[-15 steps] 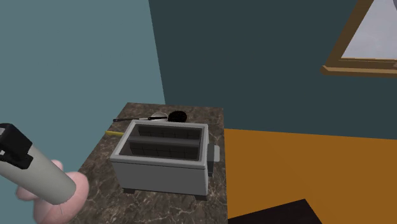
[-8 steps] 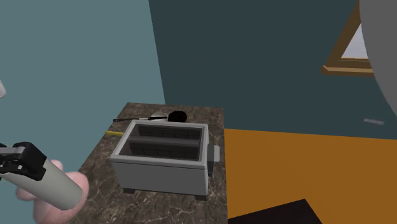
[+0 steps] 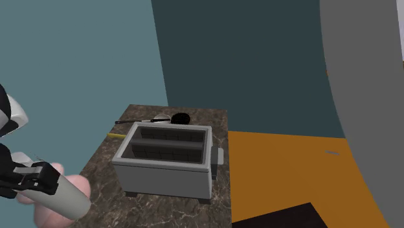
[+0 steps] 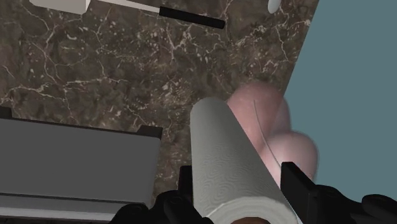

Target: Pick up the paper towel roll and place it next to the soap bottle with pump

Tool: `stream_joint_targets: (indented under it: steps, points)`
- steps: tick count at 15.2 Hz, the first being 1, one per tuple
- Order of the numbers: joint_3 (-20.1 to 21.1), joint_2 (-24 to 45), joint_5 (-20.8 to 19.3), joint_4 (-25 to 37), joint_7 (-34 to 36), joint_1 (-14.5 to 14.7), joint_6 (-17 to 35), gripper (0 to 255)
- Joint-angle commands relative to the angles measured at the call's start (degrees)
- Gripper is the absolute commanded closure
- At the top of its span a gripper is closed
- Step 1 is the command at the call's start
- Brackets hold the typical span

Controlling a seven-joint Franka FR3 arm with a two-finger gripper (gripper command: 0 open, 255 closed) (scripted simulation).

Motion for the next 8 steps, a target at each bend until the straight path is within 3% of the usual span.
stream_joint_targets:
  steps: [1,8]
  points:
    - [0.0,0.3,-0.3,-1.4,0.3,0.0,1.6,255]
    - [0.2,2.0,-2.2,-5.2,2.2,0.0,6.6,255]
